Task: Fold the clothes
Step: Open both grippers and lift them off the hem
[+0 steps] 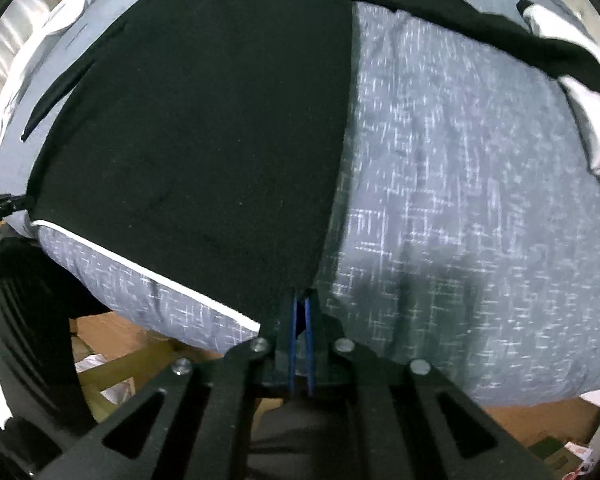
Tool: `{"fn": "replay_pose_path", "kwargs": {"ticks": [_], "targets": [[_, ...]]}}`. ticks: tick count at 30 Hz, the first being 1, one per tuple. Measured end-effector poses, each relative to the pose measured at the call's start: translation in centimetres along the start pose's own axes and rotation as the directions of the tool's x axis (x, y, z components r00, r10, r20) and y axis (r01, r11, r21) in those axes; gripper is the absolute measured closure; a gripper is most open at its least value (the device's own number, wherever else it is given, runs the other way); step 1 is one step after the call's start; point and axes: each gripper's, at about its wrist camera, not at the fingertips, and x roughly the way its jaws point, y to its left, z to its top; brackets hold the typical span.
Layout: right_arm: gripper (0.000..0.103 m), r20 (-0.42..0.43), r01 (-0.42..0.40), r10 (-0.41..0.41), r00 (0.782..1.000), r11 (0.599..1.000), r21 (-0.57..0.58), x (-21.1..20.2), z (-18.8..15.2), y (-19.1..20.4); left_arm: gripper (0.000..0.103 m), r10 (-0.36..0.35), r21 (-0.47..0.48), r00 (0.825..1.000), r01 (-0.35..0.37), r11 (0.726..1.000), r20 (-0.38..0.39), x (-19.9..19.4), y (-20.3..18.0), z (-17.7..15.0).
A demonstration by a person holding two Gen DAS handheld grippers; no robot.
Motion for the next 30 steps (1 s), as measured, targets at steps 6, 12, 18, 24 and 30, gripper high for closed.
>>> {"fn": "replay_pose_path", "kwargs": {"ticks": [6,12,18,24,30], "targets": [[0.087,0.078,-0.064,0.060,0.995,0.997,0.040,-2.4,2.1,-2.0,0.089,0.022,-0.022,0.998,-0.021,1.000,0.056,-2.7,0.6,2.8],[0.070,0.294,-0.083,0.058,0.954,0.994,0.074,-7.1,8.0,-4.4,0.085,0.063,-0.069,0.983,-0.052,0.996,0.172,-6.0,2.0,9.0],[0.065,0.393,-0.074,0.038,0.919,0.994,0.077,-8.6,15.5,-5.6,0.082,0.096,-0.062,0.962,-0.082,0.995,0.257,-6.7,3.0,16.2],[0.064,0.402,-0.040,0.006,0.916,0.996,0.076,-6.8,22.8,-6.8,0.081,0.151,-0.058,0.945,-0.140,0.988,0.291,-4.9,3.4,22.5],[0.064,0.397,-0.013,-0.015,0.918,0.998,0.068,-4.6,28.8,-8.2,0.067,0.173,-0.068,0.936,-0.160,0.985,0.307,-2.3,5.1,27.7]]}}
